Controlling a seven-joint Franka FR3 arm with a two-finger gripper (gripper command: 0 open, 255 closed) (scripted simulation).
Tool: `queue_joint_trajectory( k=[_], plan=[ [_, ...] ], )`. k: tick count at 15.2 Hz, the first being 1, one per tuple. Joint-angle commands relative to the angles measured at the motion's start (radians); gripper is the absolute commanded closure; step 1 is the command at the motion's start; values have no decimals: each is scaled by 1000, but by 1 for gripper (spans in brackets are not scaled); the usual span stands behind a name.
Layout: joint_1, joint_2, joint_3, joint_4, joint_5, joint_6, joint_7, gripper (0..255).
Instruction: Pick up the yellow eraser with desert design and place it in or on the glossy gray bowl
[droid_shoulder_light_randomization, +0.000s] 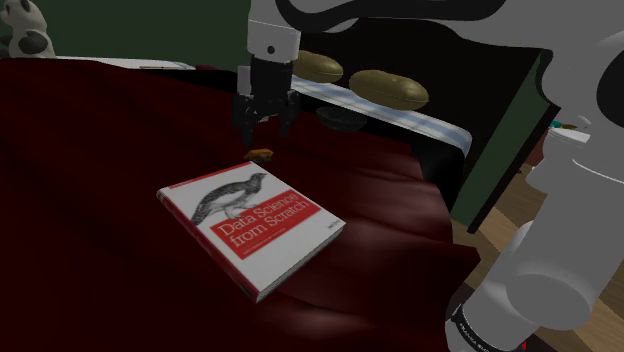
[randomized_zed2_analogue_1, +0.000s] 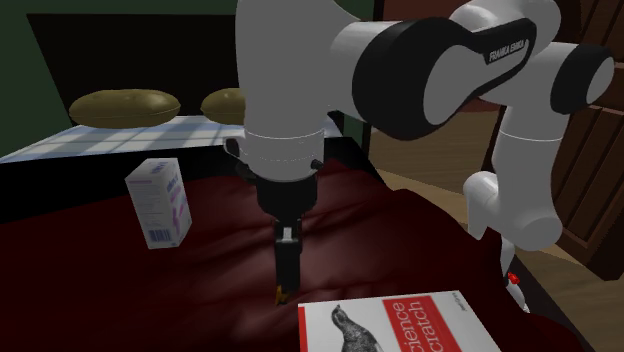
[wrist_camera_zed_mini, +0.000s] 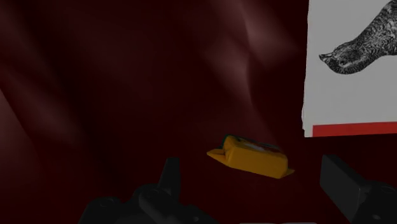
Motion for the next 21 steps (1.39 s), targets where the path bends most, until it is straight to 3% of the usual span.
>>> queue_joint_trajectory(
  k=[1, 6, 14, 15, 21],
  plan=[
    [2, 10, 1, -9, -4, 20, 7, 0],
    [0, 8, 0, -87, -4, 96, 7, 0],
    [0, 8, 0, -86, -4, 96, 7, 0],
    [0, 8, 0, -86, -4, 96, 7, 255],
    [0, 8, 0, -86, -4, 96, 7, 255]
  ],
)
